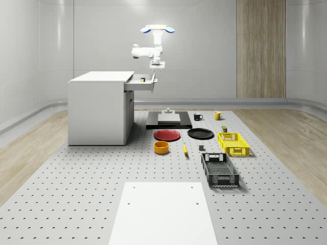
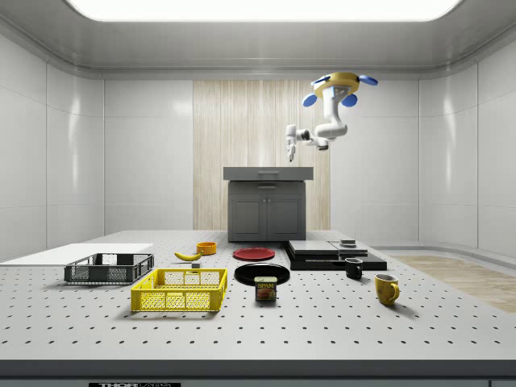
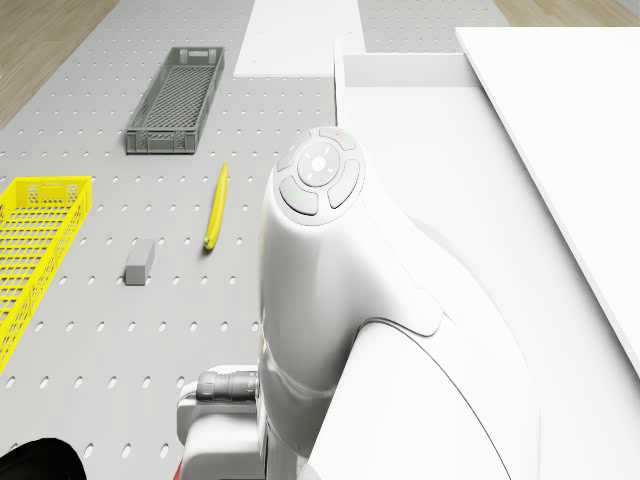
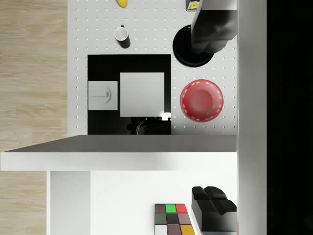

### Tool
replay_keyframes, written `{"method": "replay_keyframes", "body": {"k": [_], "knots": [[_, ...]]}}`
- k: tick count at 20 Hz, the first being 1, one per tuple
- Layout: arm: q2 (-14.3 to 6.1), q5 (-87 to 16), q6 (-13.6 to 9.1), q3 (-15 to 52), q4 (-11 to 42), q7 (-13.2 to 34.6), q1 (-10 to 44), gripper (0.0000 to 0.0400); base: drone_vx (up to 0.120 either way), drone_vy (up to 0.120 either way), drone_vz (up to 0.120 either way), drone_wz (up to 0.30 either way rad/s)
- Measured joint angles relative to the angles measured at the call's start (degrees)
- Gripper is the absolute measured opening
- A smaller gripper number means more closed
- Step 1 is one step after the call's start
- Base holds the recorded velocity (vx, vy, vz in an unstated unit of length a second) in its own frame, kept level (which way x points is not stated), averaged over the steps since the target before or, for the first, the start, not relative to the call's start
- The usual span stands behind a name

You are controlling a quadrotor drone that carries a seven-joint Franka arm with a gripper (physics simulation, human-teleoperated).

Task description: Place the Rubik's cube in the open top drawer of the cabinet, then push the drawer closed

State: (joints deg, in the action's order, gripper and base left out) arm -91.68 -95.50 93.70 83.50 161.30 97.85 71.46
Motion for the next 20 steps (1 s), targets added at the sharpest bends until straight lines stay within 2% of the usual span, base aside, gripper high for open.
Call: {"method": "replay_keyframes", "body": {"k": [4, 6, 19, 20], "knots": [[-0.05, 0.02, 0.05, 0.00, 0.00, 0.00, 0.01, 0.0400, 0.090, 0.120, -0.010, 0.000], [-0.07, 0.03, 0.07, 0.01, 0.00, 0.00, 0.01, 0.0400, 0.000, 0.120, -0.120, 0.000], [-0.19, 0.08, 0.18, 0.02, 0.00, 0.01, 0.02, 0.0400, 0.000, 0.120, 0.000, 0.000], [-1.60, -0.82, -1.07, 0.57, 0.18, 0.36, 0.40, 0.0400, 0.000, 0.120, 0.000, 0.000]]}}
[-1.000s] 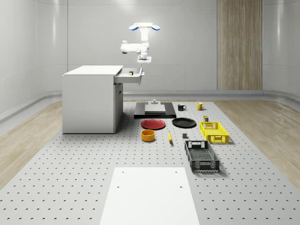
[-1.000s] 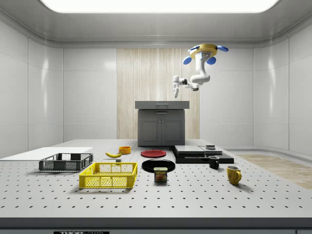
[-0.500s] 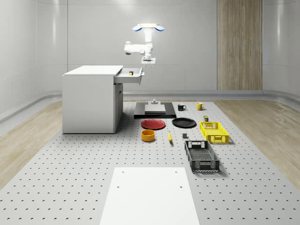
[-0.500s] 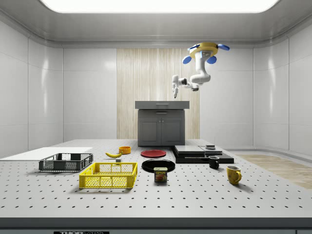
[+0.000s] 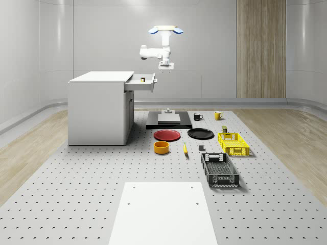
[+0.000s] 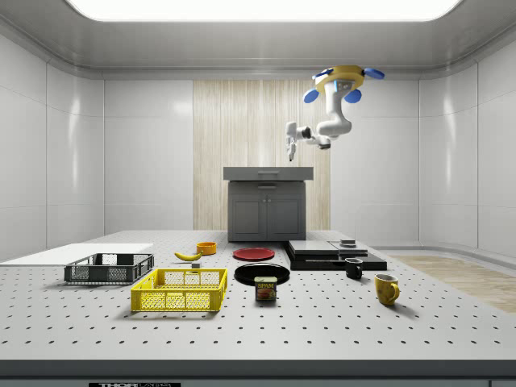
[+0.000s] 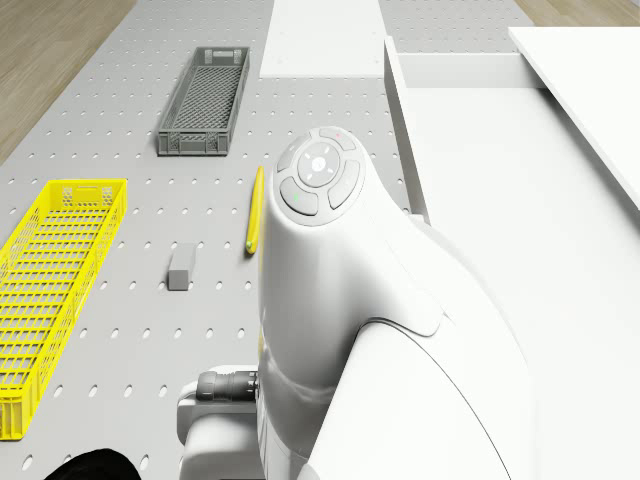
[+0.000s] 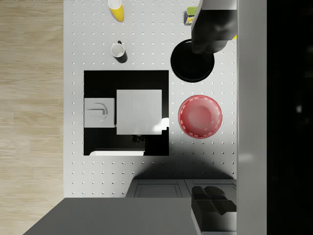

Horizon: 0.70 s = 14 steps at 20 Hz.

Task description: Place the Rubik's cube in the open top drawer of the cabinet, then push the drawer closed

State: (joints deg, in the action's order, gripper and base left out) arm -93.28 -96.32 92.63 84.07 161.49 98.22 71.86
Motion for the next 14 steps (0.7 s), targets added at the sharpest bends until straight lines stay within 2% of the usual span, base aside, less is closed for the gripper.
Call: {"method": "replay_keyframes", "body": {"k": [1, 2, 3, 5, 6, 7, 8, 10, 12, 14], "knots": [[-3.78, -2.03, -4.18, 1.57, 0.80, 3.83, 3.37, 0.0400, 0.000, 0.120, 0.000, 0.000], [-5.97, -3.20, -11.00, 2.60, 0.45, 10.11, 9.60, 0.0400, 0.000, 0.000, 0.000, 0.000], [-5.79, -4.26, -18.47, 2.51, -0.76, 15.80, 15.83, 0.0400, 0.000, 0.000, 0.000, 0.000], [-5.63, -4.09, -33.38, 0.14, -5.17, 25.47, 28.29, 0.0400, 0.000, 0.000, -0.120, 0.000], [-5.31, -3.42, -40.27, -1.67, -7.76, 29.30, 34.51, 0.0400, 0.000, 0.000, -0.120, 0.000], [-4.95, -2.64, -46.02, -3.58, -10.29, 32.41, 40.28, 0.0400, 0.000, -0.080, -0.120, 0.000], [-4.71, -1.73, -50.61, -5.43, -12.66, 34.99, 45.11, 0.0400, 0.000, -0.120, -0.120, 0.000], [-4.24, 0.09, -57.36, -8.68, -16.74, 38.94, 52.38, 0.0400, 0.000, -0.120, -0.120, 0.000], [-3.82, 1.65, -61.84, -11.19, -19.85, 41.67, 57.25, 0.0400, 0.000, -0.120, -0.120, 0.000], [-3.44, 2.83, -64.87, -13.02, -22.11, 43.56, 60.49, 0.0400, 0.000, -0.060, -0.060, 0.000]]}}
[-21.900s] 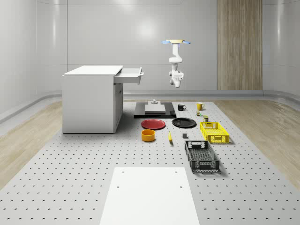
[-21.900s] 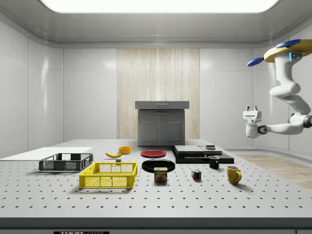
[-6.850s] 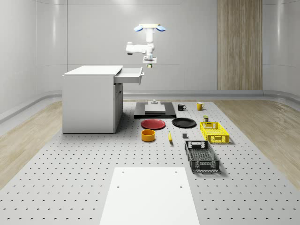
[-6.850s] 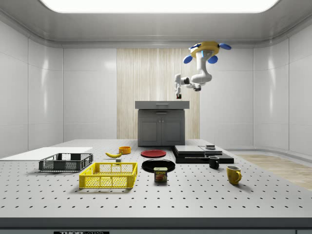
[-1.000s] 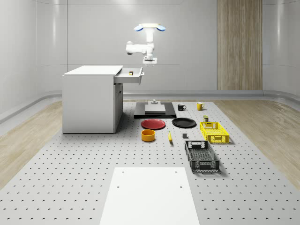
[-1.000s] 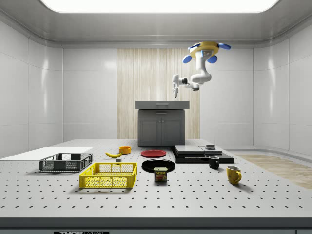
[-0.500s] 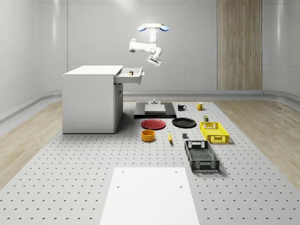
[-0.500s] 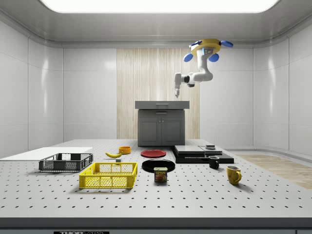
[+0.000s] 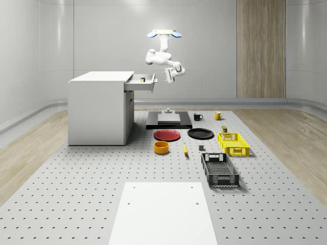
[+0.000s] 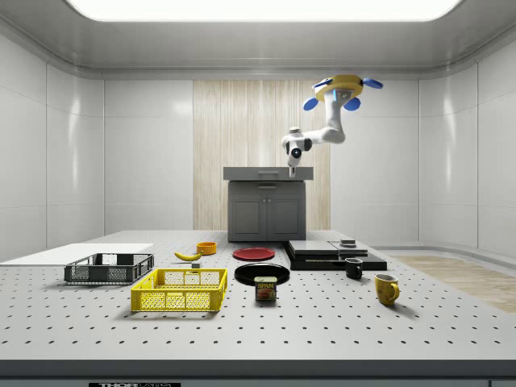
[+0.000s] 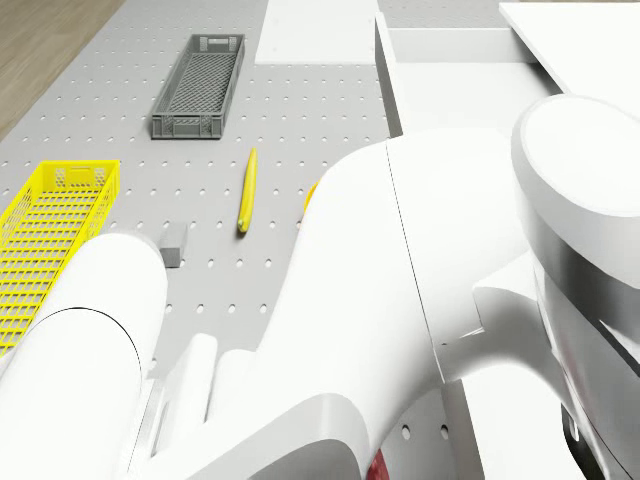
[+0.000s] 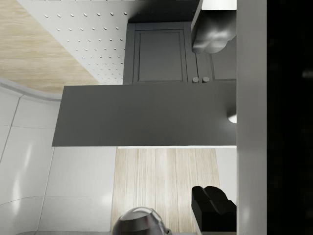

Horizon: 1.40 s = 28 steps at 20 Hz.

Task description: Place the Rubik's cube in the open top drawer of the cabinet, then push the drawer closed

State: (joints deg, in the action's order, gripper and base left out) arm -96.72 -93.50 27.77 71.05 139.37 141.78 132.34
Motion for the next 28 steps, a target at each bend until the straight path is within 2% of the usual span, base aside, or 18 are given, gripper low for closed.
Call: {"method": "replay_keyframes", "body": {"k": [4, 8, 9, 11, 13, 16, 20, 26, 28], "knots": [[0.61, 1.42, -3.57, -2.22, -2.73, 2.21, 3.57, 0.0400, 0.000, -0.120, 0.000, 0.000], [1.07, 2.05, -5.39, -3.28, -4.06, 3.27, 5.14, 0.0400, 0.000, -0.120, 0.000, 0.000], [1.17, 2.13, -5.69, -3.44, -4.26, 3.43, 5.37, 0.0335, 0.000, -0.120, 0.000, 0.000], [1.34, 2.25, -6.17, -3.68, -4.58, 3.68, 5.70, 0.0245, 0.000, -0.120, 0.000, 0.000], [1.49, 2.30, -6.54, -3.83, -4.79, 3.86, 5.91, 0.0190, 0.000, -0.120, 0.000, 0.000], [1.63, 2.01, -6.94, -4.01, -4.76, 3.79, 5.77, 0.0145, 0.000, -0.040, 0.000, 0.000], [1.58, -0.30, -7.39, -4.34, -3.35, 2.28, 3.66, 0.0120, 0.000, 0.000, 0.000, 0.000], [1.27, -5.96, -7.96, -5.04, 0.00, -0.84, -1.32, 0.0108, 0.000, 0.000, 0.000, 0.000], [1.13, -8.68, -8.11, -5.27, 1.25, -3.87, -3.36, 0.0108, 0.000, 0.000, 0.000, 0.000]]}}
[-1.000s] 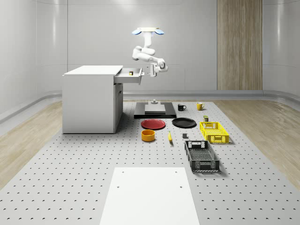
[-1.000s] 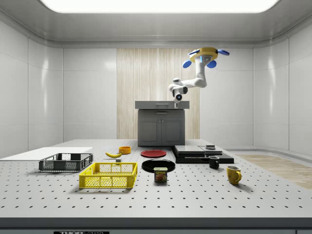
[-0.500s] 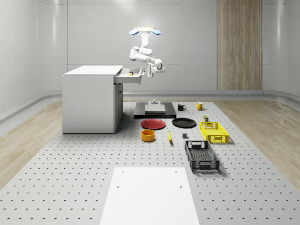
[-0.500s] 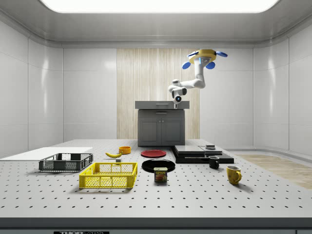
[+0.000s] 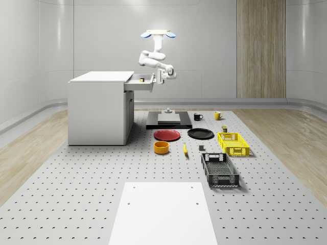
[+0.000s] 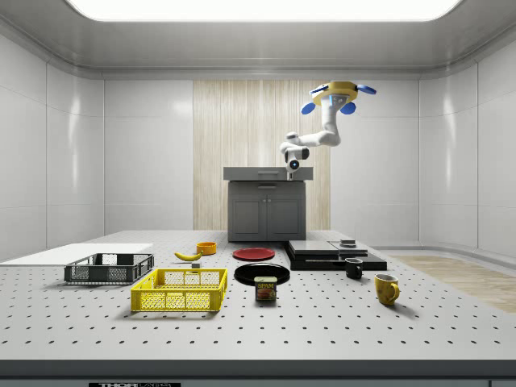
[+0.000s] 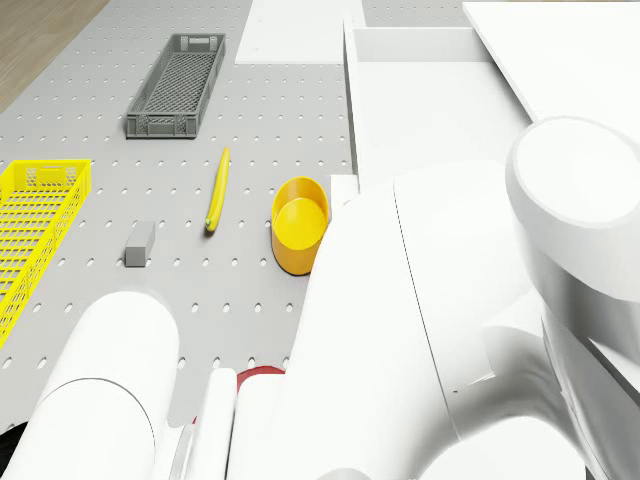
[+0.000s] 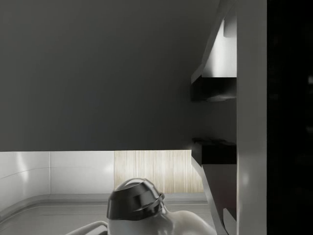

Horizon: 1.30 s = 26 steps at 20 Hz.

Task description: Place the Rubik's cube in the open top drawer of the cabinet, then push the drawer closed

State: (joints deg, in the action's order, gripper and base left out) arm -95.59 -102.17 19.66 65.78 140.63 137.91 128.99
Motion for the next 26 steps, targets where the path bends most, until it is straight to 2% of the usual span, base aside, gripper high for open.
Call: {"method": "replay_keyframes", "body": {"k": [8, 15, 21, 26], "knots": [[-0.73, -12.39, -0.02, -1.43, 5.17, -9.03, -8.67, 0.0105, 0.000, 0.000, 0.000, 0.000], [-1.38, -25.95, 0.87, -3.38, 9.27, -17.95, -16.83, 0.0104, 0.000, 0.000, 0.000, 0.000], [-1.79, -39.03, 2.67, -5.57, 11.95, -28.51, -23.99, 0.0104, 0.000, 0.000, 0.000, 0.000], [-2.00, -50.05, 5.17, -7.53, 13.30, -37.20, -29.96, 0.0104, 0.000, 0.000, 0.000, 0.000]]}}
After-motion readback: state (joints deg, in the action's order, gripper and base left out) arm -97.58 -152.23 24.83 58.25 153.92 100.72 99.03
